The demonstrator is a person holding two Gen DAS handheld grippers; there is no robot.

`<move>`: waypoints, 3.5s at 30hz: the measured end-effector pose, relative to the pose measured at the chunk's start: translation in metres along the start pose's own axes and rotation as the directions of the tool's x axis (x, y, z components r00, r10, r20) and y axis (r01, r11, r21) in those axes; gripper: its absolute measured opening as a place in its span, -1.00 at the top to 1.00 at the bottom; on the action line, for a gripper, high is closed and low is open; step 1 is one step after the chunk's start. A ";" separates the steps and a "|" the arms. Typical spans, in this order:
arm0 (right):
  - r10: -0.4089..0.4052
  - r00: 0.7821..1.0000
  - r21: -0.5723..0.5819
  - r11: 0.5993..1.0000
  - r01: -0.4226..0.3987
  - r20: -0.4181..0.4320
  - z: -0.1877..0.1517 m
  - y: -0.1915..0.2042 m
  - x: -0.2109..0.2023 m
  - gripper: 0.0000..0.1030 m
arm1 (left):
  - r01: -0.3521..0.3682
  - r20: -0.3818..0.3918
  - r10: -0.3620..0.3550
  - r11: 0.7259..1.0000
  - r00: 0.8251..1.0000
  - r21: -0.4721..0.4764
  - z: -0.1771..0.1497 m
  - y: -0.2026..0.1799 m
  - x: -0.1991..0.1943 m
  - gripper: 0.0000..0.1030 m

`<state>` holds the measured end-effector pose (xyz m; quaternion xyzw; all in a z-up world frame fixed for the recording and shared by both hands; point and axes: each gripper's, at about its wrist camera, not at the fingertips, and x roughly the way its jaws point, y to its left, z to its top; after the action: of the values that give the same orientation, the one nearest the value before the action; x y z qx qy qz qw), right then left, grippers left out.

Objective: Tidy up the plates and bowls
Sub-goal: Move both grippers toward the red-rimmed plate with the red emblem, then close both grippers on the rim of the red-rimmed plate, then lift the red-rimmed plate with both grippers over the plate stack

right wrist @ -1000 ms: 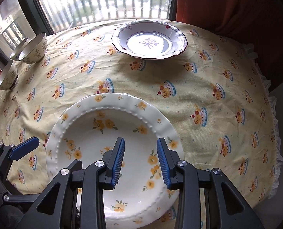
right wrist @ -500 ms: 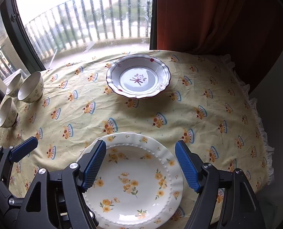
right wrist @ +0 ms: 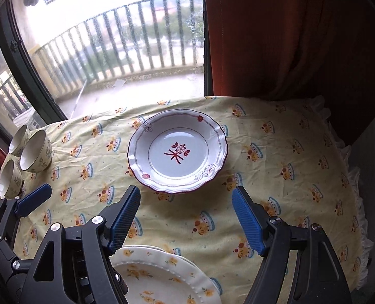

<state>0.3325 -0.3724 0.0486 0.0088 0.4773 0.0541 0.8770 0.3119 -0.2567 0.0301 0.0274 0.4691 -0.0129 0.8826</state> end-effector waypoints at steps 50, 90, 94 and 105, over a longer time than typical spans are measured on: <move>0.012 0.989 0.075 0.997 -0.001 -0.149 0.051 -0.040 0.155 -0.22 | -0.063 -0.136 0.056 0.997 0.989 -0.042 0.048 -0.019 0.153 -0.28; -0.015 0.993 0.034 0.999 0.019 -0.114 0.036 -0.039 0.084 0.11 | -0.018 -0.081 0.012 0.997 0.997 -0.070 0.046 -0.009 0.082 -0.12; -0.034 0.995 0.033 0.999 0.037 -0.091 0.031 -0.037 0.061 0.11 | -0.001 -0.061 -0.003 0.997 0.998 -0.078 0.043 -0.007 0.061 -0.12; -0.061 0.996 0.051 0.997 0.065 -0.068 -0.003 -0.023 0.007 0.11 | 0.016 -0.023 -0.017 0.997 1.000 -0.072 0.008 0.006 0.007 -0.12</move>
<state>0.3355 -0.3949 0.0392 0.0154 0.5075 0.0137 0.8614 0.3222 -0.2515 0.0290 -0.0081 0.4798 -0.0029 0.8773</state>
